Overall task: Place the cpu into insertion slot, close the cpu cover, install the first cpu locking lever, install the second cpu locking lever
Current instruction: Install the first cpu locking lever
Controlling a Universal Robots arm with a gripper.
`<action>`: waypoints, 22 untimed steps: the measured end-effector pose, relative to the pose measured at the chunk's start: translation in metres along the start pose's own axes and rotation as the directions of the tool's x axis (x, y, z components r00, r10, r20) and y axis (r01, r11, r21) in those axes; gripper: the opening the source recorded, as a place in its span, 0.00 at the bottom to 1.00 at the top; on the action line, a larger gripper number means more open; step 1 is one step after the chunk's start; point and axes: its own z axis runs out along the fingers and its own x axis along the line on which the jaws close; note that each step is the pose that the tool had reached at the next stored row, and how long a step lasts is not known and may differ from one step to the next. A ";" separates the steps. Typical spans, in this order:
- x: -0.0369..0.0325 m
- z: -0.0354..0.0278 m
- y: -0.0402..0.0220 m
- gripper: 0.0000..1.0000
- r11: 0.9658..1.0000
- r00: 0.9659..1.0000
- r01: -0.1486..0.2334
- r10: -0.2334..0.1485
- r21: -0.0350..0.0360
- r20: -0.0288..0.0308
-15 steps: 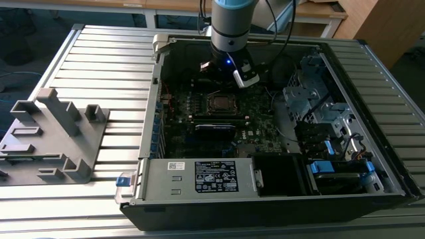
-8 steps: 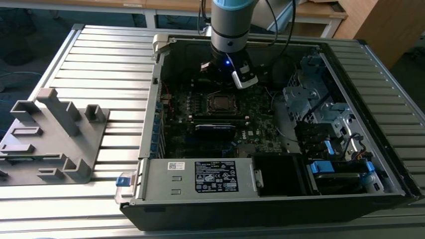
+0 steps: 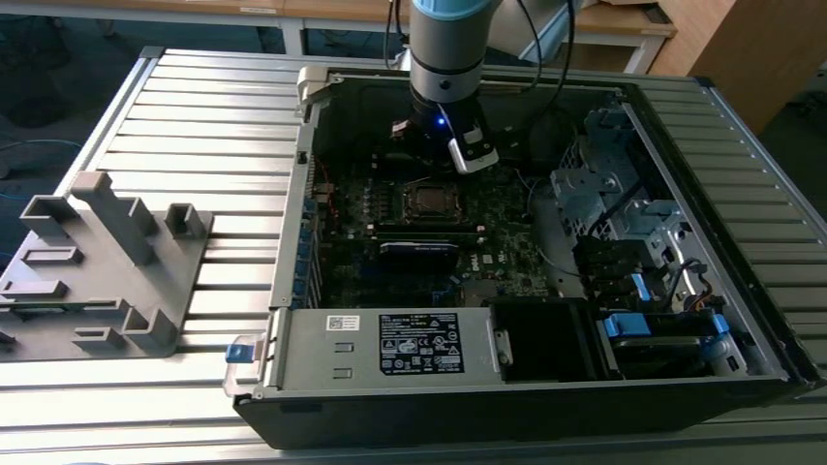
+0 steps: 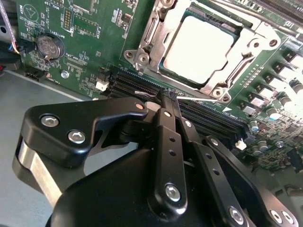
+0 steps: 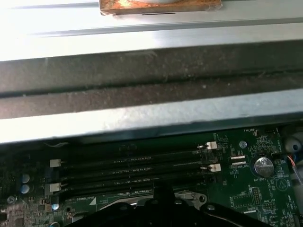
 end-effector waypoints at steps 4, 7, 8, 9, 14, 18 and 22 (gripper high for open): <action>0.0003 0.0007 0.0007 0.10 1.000 1.000 -0.006 0.006 0.000 0.001; 0.0004 0.0016 0.0007 0.10 1.000 1.000 -0.023 0.023 0.001 0.005; 0.0005 0.0020 0.0007 0.10 0.999 0.999 -0.033 0.033 0.001 0.008; 0.0005 0.0023 0.0006 0.10 0.999 0.999 -0.046 0.046 0.002 0.010; 0.0006 0.0033 0.0013 0.10 0.996 0.996 -0.088 0.088 0.004 0.020; 0.0008 0.0040 0.0023 0.10 0.993 0.993 -0.118 0.117 0.005 0.027; 0.0009 0.0043 0.0028 0.10 0.992 0.991 -0.128 0.128 0.005 0.029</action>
